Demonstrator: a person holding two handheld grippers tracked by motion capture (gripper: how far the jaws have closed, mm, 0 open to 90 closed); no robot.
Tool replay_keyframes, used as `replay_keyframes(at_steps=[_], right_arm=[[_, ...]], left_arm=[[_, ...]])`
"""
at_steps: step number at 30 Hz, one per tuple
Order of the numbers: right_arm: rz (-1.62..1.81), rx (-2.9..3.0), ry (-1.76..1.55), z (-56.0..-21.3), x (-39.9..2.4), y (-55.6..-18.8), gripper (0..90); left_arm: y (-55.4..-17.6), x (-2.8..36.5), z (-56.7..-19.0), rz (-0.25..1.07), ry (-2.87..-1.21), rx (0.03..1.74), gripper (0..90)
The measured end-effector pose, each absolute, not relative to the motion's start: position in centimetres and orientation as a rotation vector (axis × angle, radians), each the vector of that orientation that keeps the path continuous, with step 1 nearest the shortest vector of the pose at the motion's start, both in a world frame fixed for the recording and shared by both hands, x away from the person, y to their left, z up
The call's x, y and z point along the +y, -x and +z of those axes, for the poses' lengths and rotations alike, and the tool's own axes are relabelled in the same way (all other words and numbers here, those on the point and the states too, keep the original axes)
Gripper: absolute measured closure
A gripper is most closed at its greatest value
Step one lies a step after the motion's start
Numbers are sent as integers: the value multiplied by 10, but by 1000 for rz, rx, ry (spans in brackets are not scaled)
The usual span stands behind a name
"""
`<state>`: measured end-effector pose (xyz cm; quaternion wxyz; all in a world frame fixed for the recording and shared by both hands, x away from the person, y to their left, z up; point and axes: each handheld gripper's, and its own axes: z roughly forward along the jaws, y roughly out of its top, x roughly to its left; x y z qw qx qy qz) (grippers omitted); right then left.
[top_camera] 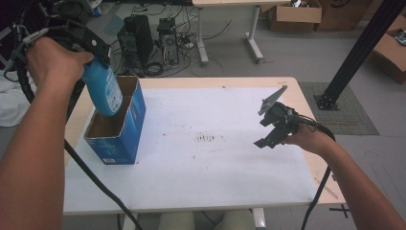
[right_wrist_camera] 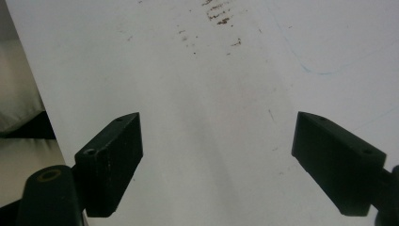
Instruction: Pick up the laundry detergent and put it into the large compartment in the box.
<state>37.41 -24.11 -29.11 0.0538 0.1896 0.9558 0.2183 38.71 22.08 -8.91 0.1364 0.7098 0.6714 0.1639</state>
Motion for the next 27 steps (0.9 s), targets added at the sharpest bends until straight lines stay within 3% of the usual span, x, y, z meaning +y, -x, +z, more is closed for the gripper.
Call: replay_keyframes(at_steps=[27], right_arm=[[661,2909,-592,-295,-240,-376,167]], left_arm=[[-395,242,-172,434,-2084,1951,381]])
